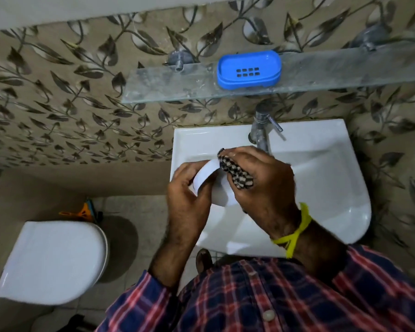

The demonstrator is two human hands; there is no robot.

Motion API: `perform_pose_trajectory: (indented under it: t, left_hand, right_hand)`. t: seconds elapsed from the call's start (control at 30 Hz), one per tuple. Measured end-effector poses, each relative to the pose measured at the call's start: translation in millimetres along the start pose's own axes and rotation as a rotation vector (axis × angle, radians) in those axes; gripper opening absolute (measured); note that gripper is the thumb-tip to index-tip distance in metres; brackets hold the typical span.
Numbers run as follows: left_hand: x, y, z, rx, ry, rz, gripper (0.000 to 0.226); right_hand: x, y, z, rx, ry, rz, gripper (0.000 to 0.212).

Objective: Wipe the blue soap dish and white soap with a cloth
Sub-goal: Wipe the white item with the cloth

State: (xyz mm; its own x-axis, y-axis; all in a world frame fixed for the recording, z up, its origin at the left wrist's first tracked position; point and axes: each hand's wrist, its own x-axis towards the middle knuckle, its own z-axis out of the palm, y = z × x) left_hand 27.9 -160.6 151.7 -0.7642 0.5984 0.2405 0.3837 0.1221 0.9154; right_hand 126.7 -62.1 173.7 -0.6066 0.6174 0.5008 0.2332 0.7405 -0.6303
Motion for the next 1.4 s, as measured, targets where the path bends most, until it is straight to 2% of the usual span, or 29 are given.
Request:
perform_pose_trajectory:
  t: [0.07,0.13,0.23,0.4,0.53,0.63,0.73,0.83,0.97,1.1,1.23,1.4]
  left_hand:
    - [7.2,3.6,-0.3,0.255,-0.073,0.060,0.020]
    - [12.5,8.3,3.9,0.395,-0.088,0.055,0.020]
    - [13.9,10.7,1.5,0.311,-0.044,0.038,0.025]
    - [8.6,8.6,-3.5,0.305,0.048,0.100,0.024]
    - [13.7,1.6,-17.6,0.226,0.073,0.074,0.028]
    - [9.6,2.6,-18.4,0.267,0.062,0.110,0.024]
    - [10.9,3.6,-15.6,0.202,0.080,0.095,0.030]
    - [15.2,-3.1,-22.9,0.225,0.107,0.118,0.022]
    - [7.3,-6.5,-18.6,0.248,0.080,0.132,0.032]
    - [8.0,-12.3,-25.2,0.205,0.155,0.140,0.032]
    - [2.6,-11.0,-22.0,0.185,0.138,0.136,0.030]
    - [0.9,-22.5,-30.0,0.108,0.174,0.135,0.027]
  right_hand:
    - [0.8,0.4,-1.3,-0.039,-0.004,-0.051,0.030]
    - [-0.1,-1.2,-0.2,-0.051,-0.026,-0.094,0.035]
    - [-11.9,-5.9,-6.5,-0.064,-0.120,-0.164,0.045]
    - [-3.3,-8.4,-15.4,-0.041,-0.152,-0.109,0.036]
    - [-8.6,-14.3,-11.6,-0.065,-0.231,-0.146,0.045]
    - [-6.7,-10.6,-13.0,-0.072,-0.203,-0.100,0.043]
    - [-1.8,-13.5,-3.4,-0.066,-0.192,-0.104,0.037]
    - [-9.9,-11.8,-7.1,-0.104,-0.219,-0.132,0.035]
    - [-0.7,-6.9,-4.3,-0.164,-0.198,-0.035,0.028]
    - [-12.4,-10.3,-3.5,-0.133,-0.235,-0.118,0.032]
    - [-2.1,-7.3,-4.6,-0.178,-0.226,-0.033,0.032]
    - [-7.1,-15.6,-4.0,-0.149,-0.246,-0.146,0.030]
